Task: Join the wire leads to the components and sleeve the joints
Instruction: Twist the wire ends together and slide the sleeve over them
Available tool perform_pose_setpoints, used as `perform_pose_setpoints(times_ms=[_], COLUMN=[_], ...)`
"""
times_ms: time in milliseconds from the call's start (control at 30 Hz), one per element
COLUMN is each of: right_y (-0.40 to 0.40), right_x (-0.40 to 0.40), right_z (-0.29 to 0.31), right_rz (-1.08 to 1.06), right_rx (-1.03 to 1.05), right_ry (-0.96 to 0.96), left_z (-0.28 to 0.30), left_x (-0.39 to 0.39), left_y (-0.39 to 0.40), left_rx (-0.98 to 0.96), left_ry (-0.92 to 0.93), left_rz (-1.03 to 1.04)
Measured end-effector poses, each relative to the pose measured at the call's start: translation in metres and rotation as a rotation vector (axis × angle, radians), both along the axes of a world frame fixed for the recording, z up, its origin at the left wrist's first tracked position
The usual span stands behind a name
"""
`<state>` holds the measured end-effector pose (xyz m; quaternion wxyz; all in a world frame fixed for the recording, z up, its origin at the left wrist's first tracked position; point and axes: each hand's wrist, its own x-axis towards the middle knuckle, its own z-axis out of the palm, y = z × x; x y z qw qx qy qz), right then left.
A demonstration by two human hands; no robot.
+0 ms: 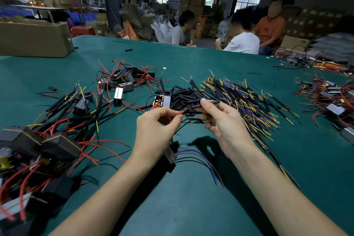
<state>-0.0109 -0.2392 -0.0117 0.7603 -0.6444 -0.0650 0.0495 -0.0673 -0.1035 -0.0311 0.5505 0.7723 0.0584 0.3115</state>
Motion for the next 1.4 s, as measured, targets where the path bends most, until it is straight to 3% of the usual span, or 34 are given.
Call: perform_pose_setpoints(times_ms=[600, 800, 1000, 1100, 1233, 1400], right_y=[0.004, -0.001, -0.009, -0.013, -0.013, -0.013], right_x=[-0.003, -0.005, 0.002, 0.003, 0.002, 0.002], right_z=[-0.002, 0.004, 0.007, 0.009, 0.012, 0.012], right_rz=[0.02, 0.101, 0.168, 0.197, 0.232, 0.271], right_rx=[-0.023, -0.204, -0.398, -0.429, -0.419, -0.439], right_ry=[-0.065, -0.345, -0.4, -0.397, -0.4, -0.406], left_z=[0.002, 0.002, 0.009, 0.013, 0.014, 0.013], left_x=[-0.003, -0.003, -0.002, -0.003, -0.006, -0.005], left_y=[-0.001, -0.003, 0.006, 0.012, 0.012, 0.012], left_rx=[0.001, -0.005, -0.062, 0.007, 0.228, 0.183], left_ry=[0.003, 0.025, 0.225, 0.333, 0.356, 0.341], left_rz=[-0.018, -0.031, -0.179, -0.261, -0.209, -0.178])
